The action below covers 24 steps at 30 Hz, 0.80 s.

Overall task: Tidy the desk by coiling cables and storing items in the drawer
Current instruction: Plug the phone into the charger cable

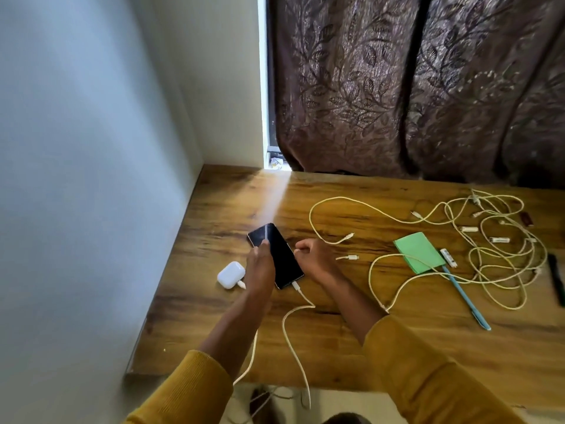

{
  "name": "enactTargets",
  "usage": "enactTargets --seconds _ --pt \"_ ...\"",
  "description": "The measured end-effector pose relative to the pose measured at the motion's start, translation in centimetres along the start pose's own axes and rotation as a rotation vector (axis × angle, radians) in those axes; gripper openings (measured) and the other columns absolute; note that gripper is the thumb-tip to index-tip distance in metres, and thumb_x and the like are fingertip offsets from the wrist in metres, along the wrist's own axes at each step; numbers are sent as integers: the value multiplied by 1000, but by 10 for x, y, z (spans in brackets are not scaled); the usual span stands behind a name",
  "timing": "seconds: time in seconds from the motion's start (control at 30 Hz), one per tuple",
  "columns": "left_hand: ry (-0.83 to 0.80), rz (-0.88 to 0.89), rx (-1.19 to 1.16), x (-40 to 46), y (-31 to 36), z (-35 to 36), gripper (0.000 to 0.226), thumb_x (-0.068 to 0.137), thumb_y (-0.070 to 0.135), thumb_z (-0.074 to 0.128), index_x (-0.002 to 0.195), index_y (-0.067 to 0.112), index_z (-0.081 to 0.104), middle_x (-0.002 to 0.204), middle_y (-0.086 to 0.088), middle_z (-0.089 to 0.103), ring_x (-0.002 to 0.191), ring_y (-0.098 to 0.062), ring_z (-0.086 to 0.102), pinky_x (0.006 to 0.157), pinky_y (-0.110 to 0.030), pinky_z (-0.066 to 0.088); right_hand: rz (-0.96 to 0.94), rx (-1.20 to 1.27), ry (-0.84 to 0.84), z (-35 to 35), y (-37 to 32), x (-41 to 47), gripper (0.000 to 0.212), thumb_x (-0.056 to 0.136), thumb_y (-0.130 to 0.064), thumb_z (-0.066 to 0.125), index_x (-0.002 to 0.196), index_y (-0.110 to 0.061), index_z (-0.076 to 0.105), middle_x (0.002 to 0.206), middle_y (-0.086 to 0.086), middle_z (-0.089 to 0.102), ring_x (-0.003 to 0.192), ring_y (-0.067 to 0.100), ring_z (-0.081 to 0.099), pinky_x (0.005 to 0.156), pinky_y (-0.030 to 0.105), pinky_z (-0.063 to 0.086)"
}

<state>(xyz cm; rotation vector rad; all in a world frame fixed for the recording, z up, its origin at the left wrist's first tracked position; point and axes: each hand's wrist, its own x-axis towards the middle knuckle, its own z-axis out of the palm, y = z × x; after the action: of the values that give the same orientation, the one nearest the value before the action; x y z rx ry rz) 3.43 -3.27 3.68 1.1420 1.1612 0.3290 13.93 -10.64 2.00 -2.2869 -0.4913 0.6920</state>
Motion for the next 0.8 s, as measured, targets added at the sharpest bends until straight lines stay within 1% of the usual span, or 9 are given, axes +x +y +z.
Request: enactTargets --seconds 0.13,0.23,0.3,0.37,0.47,0.53,0.7,0.73,0.8 --pt "56 -45 -91 -2 1 5 37 110 43 40 123 16 62 101 -4 66 90 -17 60 79 -34 47 30 -12 -27 1 -6 10 27 99 -18 61 123 -13 74 126 5 72 117 23 66 101 37 54" --pt "101 -106 -175 -4 5 9 40 108 49 41 119 18 63 102 -7 67 87 -20 63 71 -32 48 61 -29 -58 0 -7 15 20 96 -9 60 105 -7 78 111 8 76 104 24 70 90 34 56" --pt "101 -122 -226 -5 7 9 43 107 51 41 115 17 65 98 -6 68 83 -19 63 67 -31 47 84 -25 -79 1 -5 18 17 94 -5 63 100 -6 79 108 13 77 99 26 72 89 39 60" --pt "84 -133 -269 -8 7 10 44 108 51 39 102 17 65 88 -2 67 78 -15 62 63 -28 46 124 29 -105 2 -3 21 14 93 -7 68 103 -9 78 111 13 76 101 28 72 91 46 61" --pt "51 -164 -347 -15 9 11 46 108 52 38 84 20 60 73 5 66 72 -10 59 62 -25 45 178 120 -136 1 3 24 26 93 -10 73 119 -11 74 120 11 73 102 26 71 85 43 64" --pt "66 -174 -401 -18 11 11 45 107 52 41 80 19 56 78 3 62 72 -11 58 65 -25 45 190 203 -152 -2 6 21 29 96 -9 71 125 -11 71 122 10 71 104 25 69 80 40 64" --pt "64 -132 -452 -25 9 11 44 108 50 41 94 14 62 102 -5 65 91 -15 62 77 -29 48 215 388 -191 -10 13 19 22 95 -9 70 116 -16 72 120 9 72 106 25 68 88 52 62" --pt "60 -121 -459 -27 9 11 45 108 50 42 100 12 64 108 -6 66 95 -16 63 80 -30 49 215 418 -196 -12 14 19 20 95 -9 71 113 -17 73 118 9 72 106 25 68 88 52 62" --pt "60 -113 -476 -31 8 10 50 107 49 44 127 6 62 127 -9 64 114 -21 63 91 -33 49 211 465 -212 -20 15 16 18 95 -8 70 110 -18 73 114 9 74 104 26 70 86 49 63"
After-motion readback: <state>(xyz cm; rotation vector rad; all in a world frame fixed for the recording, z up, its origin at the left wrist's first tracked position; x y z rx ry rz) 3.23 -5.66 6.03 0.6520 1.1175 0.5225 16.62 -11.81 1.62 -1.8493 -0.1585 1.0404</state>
